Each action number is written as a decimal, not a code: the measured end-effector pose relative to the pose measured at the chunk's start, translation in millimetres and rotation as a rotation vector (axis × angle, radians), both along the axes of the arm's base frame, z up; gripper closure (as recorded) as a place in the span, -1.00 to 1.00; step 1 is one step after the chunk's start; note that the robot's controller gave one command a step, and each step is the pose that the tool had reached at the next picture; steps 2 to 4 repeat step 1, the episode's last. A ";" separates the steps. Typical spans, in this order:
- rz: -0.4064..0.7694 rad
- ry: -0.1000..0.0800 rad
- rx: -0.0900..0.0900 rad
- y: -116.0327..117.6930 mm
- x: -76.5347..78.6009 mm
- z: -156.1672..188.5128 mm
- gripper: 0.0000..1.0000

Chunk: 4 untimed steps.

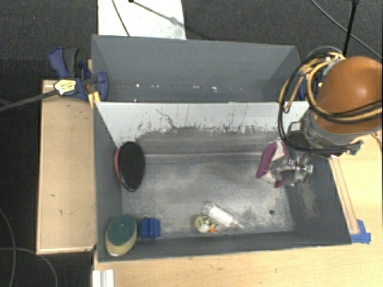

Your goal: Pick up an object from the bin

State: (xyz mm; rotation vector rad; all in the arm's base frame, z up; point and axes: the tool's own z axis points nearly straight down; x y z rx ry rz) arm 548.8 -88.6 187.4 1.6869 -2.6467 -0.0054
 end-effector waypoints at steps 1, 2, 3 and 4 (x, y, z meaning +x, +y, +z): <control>-0.030 0.001 -0.002 -38.0 -25.7 17.4 1.00; -0.030 0.001 -0.002 -38.0 -25.7 17.4 1.00; -0.030 0.001 -0.002 -38.0 -25.7 17.4 1.00; -0.030 0.001 -0.002 -38.0 -25.7 17.4 1.00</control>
Offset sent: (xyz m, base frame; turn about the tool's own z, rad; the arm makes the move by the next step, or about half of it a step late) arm -0.0242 -0.0353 0.0168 0.0233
